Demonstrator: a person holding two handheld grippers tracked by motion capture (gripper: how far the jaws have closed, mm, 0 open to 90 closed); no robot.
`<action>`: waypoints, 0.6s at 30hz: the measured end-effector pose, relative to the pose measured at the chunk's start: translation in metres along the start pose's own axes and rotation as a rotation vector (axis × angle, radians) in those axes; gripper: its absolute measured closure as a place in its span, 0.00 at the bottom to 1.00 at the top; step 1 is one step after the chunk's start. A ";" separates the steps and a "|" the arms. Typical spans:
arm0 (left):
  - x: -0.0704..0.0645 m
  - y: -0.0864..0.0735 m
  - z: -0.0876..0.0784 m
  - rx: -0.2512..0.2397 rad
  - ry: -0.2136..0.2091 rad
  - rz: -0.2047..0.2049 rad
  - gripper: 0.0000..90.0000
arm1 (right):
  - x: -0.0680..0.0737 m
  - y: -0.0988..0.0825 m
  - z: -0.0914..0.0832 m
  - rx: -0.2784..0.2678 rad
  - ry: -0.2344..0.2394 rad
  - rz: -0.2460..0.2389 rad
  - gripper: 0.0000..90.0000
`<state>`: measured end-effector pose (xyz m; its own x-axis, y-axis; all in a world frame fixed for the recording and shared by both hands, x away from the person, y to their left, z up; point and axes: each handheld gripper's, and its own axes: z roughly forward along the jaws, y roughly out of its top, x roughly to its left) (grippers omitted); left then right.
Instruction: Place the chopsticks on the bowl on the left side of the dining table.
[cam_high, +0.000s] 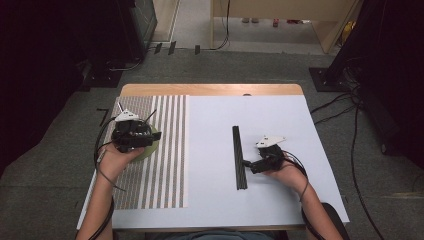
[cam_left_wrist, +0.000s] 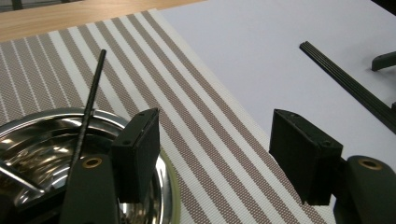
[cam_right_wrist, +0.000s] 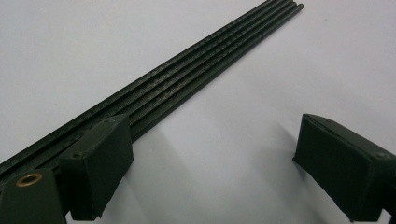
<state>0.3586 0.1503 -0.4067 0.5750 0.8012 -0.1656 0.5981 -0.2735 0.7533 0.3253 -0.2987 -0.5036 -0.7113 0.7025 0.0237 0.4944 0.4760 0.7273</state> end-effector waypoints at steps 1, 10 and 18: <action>-0.002 0.000 0.001 0.001 0.002 0.005 0.38 | 0.000 0.000 0.000 0.000 0.000 0.000 0.12; -0.019 0.002 0.013 0.009 0.001 0.055 0.37 | 0.000 0.000 0.000 0.000 0.000 0.000 0.12; -0.034 0.003 0.022 0.008 -0.008 0.095 0.36 | 0.000 0.000 0.000 0.000 0.000 0.000 0.12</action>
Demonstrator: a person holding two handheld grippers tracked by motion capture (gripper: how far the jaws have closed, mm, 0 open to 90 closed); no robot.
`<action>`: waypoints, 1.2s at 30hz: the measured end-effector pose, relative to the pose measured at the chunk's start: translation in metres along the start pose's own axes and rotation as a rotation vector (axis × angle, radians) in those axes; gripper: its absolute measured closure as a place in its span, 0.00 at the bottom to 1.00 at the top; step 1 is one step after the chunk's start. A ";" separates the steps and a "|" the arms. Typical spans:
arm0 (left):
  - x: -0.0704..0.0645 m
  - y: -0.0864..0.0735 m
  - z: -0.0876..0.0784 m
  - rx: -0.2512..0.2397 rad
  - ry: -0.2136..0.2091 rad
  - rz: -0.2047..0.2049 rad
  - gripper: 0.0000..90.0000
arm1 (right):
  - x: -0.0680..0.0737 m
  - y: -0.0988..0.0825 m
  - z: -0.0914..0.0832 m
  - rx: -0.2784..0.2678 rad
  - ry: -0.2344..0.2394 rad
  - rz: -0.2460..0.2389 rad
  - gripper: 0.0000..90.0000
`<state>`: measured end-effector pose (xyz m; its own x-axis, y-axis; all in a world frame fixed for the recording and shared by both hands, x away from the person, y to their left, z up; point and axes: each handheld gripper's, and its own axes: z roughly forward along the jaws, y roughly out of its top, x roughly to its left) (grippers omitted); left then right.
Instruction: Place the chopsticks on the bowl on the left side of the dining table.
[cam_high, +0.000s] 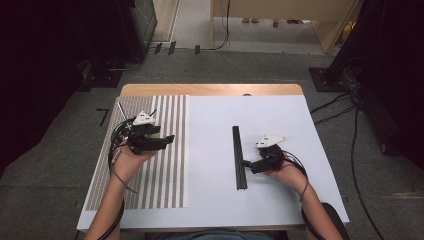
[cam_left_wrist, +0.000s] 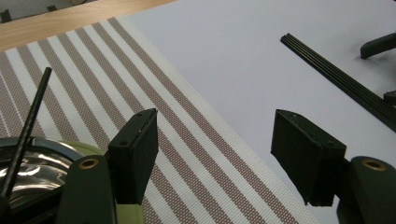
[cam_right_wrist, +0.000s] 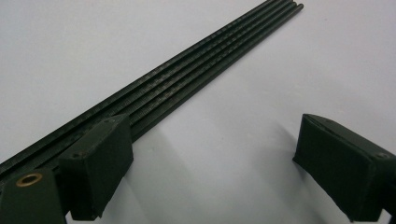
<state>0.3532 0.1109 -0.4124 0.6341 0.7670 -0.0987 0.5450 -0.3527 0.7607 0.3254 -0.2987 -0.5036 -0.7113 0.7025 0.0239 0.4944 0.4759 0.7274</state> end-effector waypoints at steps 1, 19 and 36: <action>-0.002 0.000 0.001 0.001 -0.002 0.001 0.36 | 0.000 0.000 0.000 0.000 0.000 0.001 0.12; -0.029 0.000 0.022 0.012 -0.031 0.048 0.34 | 0.000 0.000 0.000 0.000 -0.001 -0.001 0.12; -0.061 -0.003 0.046 0.020 -0.062 0.108 0.32 | 0.000 0.000 0.000 0.000 0.000 -0.001 0.12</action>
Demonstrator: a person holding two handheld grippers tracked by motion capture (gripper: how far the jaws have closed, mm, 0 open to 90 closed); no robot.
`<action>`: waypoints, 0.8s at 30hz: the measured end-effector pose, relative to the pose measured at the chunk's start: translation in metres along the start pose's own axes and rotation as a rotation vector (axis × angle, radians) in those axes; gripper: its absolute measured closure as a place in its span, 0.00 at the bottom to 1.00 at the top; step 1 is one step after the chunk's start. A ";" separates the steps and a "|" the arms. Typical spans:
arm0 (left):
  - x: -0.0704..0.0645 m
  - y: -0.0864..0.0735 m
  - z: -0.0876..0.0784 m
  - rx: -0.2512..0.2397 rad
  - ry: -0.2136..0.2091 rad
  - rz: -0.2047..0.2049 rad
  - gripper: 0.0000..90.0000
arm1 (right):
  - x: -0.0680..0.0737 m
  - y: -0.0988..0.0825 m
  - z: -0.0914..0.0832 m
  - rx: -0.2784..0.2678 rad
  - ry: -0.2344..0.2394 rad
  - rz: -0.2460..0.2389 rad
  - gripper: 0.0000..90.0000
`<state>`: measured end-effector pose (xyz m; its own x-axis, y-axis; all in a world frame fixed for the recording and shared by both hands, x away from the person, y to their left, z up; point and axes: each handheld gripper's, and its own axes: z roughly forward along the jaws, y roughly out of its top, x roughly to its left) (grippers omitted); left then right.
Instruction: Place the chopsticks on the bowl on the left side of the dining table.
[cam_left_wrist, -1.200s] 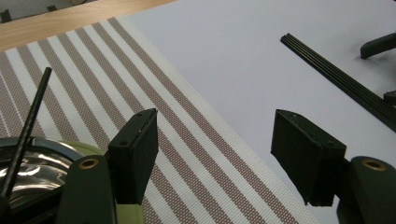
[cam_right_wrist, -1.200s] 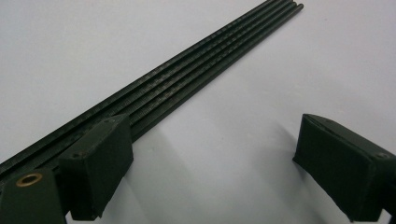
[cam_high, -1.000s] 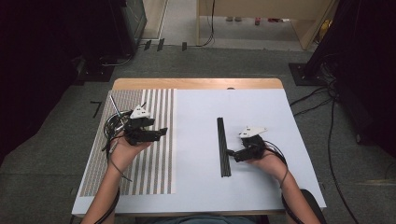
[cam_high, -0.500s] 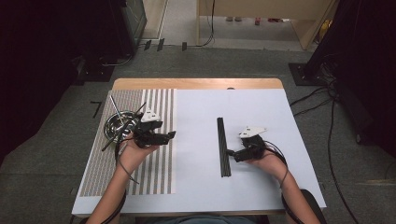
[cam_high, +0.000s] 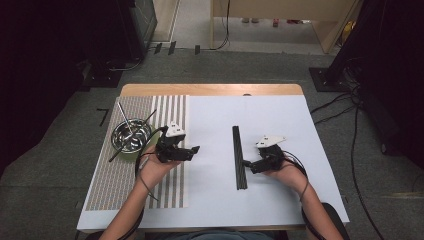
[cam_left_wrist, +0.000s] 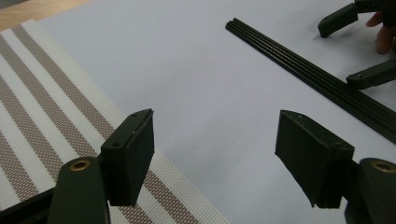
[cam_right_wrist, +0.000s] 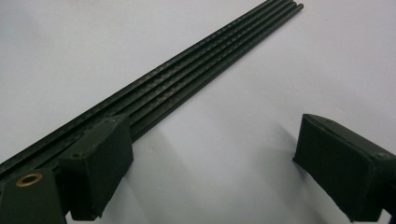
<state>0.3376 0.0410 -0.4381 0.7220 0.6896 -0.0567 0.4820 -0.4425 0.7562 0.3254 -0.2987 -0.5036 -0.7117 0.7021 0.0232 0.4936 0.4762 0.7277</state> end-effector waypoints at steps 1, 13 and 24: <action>-0.002 0.000 0.002 -0.001 -0.004 0.003 0.32 | 0.000 0.000 0.000 0.000 0.000 0.001 0.12; -0.012 0.002 0.013 -0.014 -0.044 0.002 0.32 | 0.000 0.000 0.000 0.000 0.000 0.000 0.12; -0.021 0.002 0.029 -0.005 -0.063 0.008 0.32 | 0.000 0.000 0.000 -0.001 0.000 0.001 0.12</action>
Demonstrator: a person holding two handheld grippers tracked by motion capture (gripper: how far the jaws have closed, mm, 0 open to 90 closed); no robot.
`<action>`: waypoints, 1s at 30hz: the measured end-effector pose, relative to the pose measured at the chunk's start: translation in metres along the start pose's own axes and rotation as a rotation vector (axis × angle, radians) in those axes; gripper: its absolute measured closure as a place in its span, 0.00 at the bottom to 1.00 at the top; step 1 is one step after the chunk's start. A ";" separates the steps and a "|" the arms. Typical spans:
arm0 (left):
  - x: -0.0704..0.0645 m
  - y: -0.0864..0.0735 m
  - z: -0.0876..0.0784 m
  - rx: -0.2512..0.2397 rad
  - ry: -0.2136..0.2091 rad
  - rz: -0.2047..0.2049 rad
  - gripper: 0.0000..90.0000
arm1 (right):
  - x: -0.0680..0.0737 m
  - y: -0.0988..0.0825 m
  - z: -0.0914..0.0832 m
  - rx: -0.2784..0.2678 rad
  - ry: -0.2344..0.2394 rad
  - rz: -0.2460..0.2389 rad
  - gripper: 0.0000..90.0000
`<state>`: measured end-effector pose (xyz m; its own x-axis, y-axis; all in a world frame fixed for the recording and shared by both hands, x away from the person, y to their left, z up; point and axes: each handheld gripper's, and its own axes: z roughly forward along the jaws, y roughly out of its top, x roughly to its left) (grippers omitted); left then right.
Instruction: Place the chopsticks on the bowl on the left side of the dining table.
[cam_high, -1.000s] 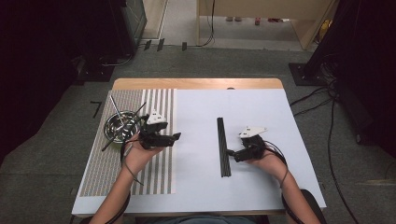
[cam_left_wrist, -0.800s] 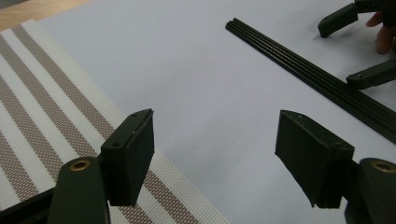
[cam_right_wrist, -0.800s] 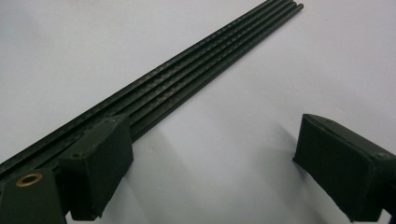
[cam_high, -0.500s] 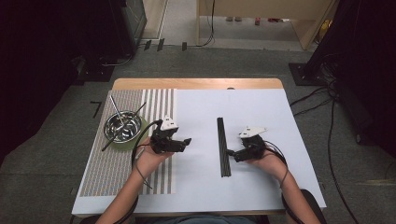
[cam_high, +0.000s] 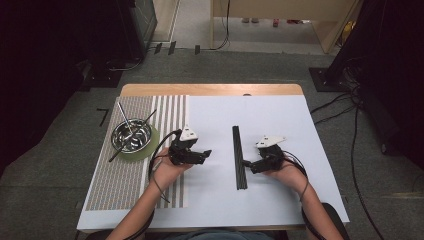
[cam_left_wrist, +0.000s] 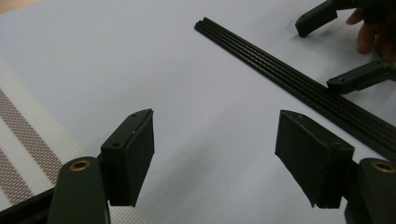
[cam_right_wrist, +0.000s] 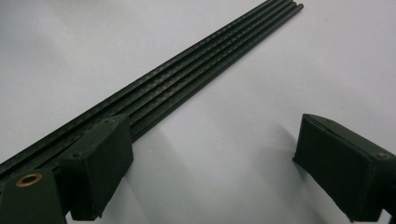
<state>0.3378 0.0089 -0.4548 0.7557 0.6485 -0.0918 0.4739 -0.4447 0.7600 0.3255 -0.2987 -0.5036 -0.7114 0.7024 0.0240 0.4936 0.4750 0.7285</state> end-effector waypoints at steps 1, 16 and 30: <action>0.000 0.000 0.002 0.004 -0.012 -0.005 0.32 | 0.000 0.000 0.000 0.000 0.000 -0.001 0.12; -0.013 0.012 0.021 0.028 -0.047 0.045 0.32 | 0.000 0.000 0.000 0.002 -0.001 0.002 0.12; -0.027 0.018 0.046 0.036 -0.078 0.044 0.32 | 0.000 0.000 0.000 0.002 0.000 0.000 0.12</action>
<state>0.3472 -0.0452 -0.4680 0.8085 0.5782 -0.1097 0.4544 -0.4948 0.7407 0.3254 -0.2989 -0.5036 -0.7114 0.7023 0.0242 0.4945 0.4758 0.7274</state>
